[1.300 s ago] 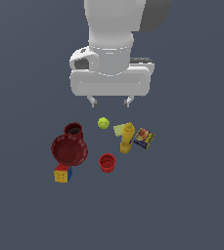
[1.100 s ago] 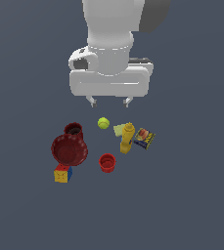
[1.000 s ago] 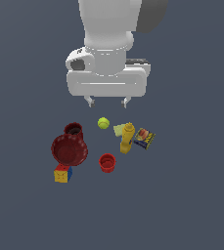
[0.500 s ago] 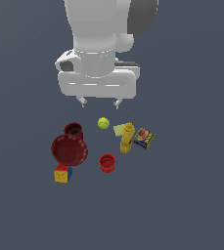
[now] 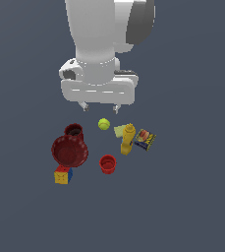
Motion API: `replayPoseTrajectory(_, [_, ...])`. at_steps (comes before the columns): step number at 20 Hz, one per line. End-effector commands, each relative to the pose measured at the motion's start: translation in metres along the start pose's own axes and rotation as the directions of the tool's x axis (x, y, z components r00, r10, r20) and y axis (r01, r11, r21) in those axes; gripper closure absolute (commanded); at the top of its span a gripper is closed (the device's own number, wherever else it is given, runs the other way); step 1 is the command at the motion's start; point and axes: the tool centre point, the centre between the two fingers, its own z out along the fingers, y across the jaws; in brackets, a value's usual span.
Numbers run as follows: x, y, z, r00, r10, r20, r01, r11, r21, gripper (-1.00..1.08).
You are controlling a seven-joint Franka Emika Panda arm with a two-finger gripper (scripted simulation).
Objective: Pick up a designated object from a clutter of objects.
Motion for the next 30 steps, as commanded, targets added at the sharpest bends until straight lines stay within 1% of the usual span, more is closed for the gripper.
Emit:
replayPoseTrajectory(1, [-0.005,0.002,0.013,1.000,0.010,0.003,-0.010,1.000,-0.001,-0.92])
replayPoseTrajectory(5, [-0.016,0.005,0.039,0.999,0.032,0.007,-0.032,0.999,-0.002,-0.92])
replayPoseTrajectory(9, [-0.033,0.010,0.073,0.998,0.060,0.013,-0.060,0.998,-0.004,-0.92])
replayPoseTrajectory(14, [-0.064,0.017,0.118,0.995,0.101,0.020,-0.101,0.995,-0.008,-0.92])
replayPoseTrajectory(20, [-0.107,0.024,0.165,0.988,0.150,0.030,-0.149,0.989,-0.013,-0.92])
replayPoseTrajectory(25, [-0.140,0.028,0.192,0.983,0.182,0.035,-0.181,0.983,-0.017,-0.92])
replayPoseTrajectory(30, [-0.164,0.031,0.208,0.978,0.203,0.039,-0.202,0.979,-0.019,-0.92])
